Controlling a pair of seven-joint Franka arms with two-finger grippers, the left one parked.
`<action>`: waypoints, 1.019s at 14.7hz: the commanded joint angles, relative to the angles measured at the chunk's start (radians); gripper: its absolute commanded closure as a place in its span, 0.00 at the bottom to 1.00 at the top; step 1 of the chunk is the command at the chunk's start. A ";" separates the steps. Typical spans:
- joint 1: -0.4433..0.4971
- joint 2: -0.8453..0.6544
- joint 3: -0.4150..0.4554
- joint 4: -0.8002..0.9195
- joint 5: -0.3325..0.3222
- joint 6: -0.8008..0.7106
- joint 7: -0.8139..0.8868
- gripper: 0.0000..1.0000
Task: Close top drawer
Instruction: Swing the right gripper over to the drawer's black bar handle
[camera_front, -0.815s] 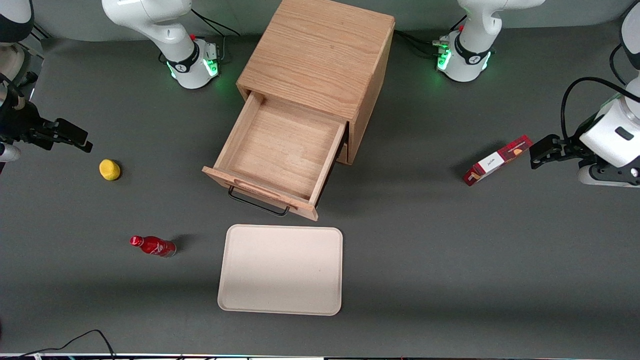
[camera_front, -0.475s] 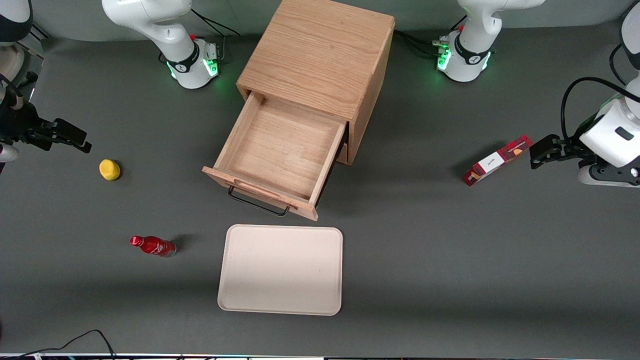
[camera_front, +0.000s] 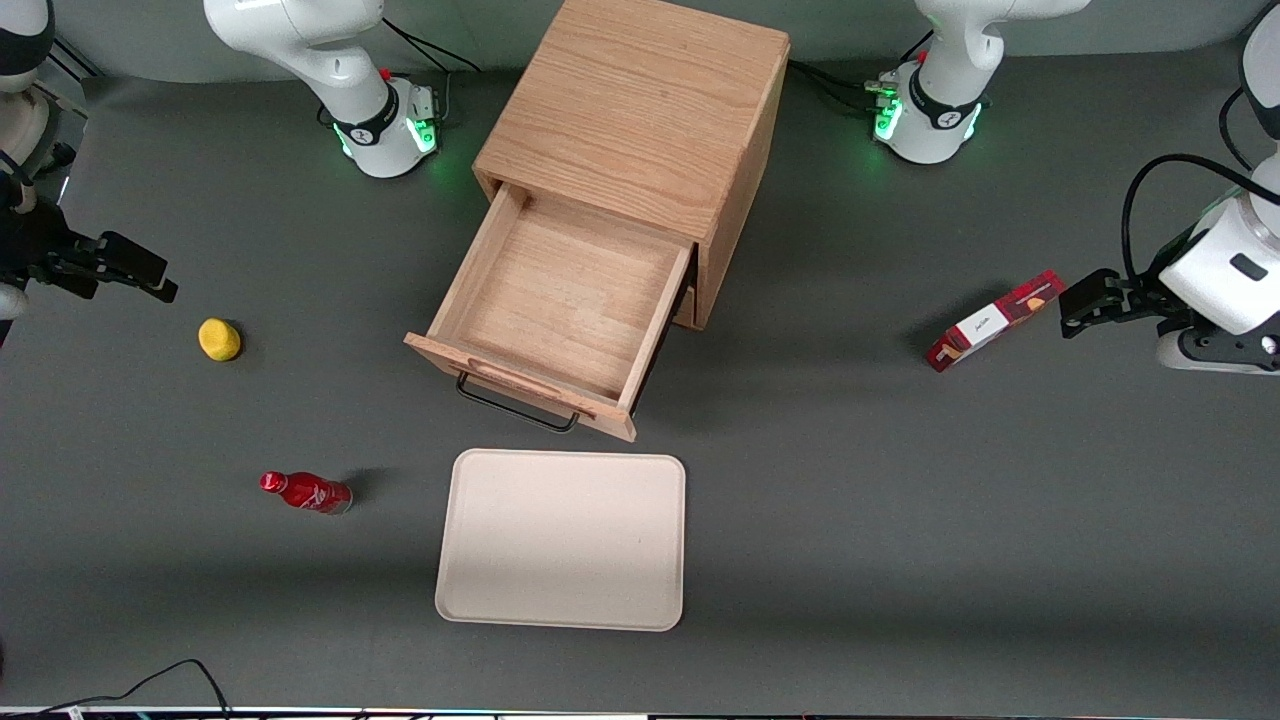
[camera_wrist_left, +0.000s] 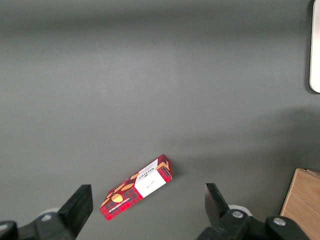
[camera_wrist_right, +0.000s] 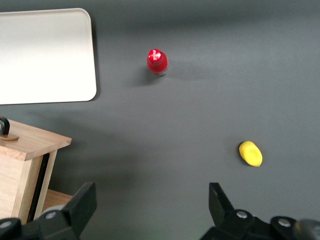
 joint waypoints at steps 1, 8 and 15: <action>0.004 0.024 -0.014 0.025 0.041 -0.036 -0.040 0.00; 0.010 0.391 0.029 0.607 0.137 -0.270 -0.434 0.00; 0.062 0.572 0.218 0.794 0.137 -0.251 -0.441 0.00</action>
